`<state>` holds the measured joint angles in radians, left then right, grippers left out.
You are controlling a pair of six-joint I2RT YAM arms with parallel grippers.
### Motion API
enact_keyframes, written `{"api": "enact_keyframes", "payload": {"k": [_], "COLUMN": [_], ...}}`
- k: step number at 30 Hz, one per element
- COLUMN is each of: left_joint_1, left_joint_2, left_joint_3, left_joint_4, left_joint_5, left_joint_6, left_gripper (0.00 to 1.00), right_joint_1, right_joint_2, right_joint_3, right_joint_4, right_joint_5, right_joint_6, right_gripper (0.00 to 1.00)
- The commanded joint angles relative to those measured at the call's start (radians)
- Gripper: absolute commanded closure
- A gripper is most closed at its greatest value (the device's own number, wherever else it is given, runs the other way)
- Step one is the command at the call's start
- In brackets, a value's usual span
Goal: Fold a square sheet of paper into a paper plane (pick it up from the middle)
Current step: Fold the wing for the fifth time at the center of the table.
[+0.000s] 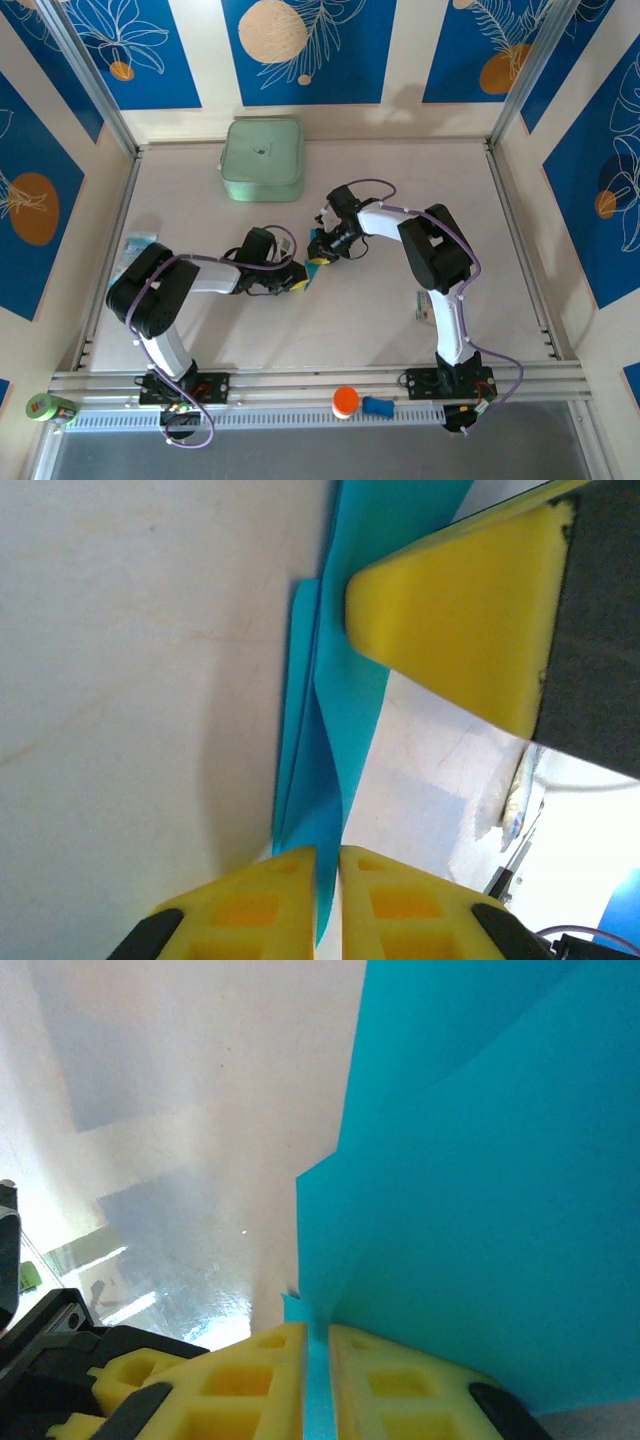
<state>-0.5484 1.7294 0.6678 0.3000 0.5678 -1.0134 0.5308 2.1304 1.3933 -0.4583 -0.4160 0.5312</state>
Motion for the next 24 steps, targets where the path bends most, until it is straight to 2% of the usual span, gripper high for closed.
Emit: {"api": "enact_keyframes", "payload": {"k": [1,10,16,20,24], "left_joint_1": [0.002,0.0,-0.001,-0.002,-0.002], "left_joint_2": [-0.012,0.024,0.011,-0.045,-0.142], "left_joint_3": [0.01,0.01,0.028,0.043,0.071], "left_joint_4": [-0.081,-0.103,-0.175,-0.205,-0.308], "left_joint_5": [-0.015,-0.021,-0.051,-0.062,-0.156], "left_joint_6": [0.023,0.042,0.071,0.075,0.102], "left_gripper": [0.86,0.87,0.89,0.87,0.82], "right_joint_1": [0.0,-0.001,-0.001,-0.002,-0.002], "right_joint_2": [0.054,0.065,0.07,0.072,0.074], "right_joint_3": [-0.007,-0.001,0.0,0.001,0.002], "right_joint_4": [-0.046,-0.062,-0.07,-0.071,-0.075], "right_joint_5": [0.069,0.076,0.079,0.076,0.077], "right_joint_6": [0.007,0.01,0.011,0.013,0.017], "right_gripper": [0.84,0.84,0.85,0.85,0.85]}}
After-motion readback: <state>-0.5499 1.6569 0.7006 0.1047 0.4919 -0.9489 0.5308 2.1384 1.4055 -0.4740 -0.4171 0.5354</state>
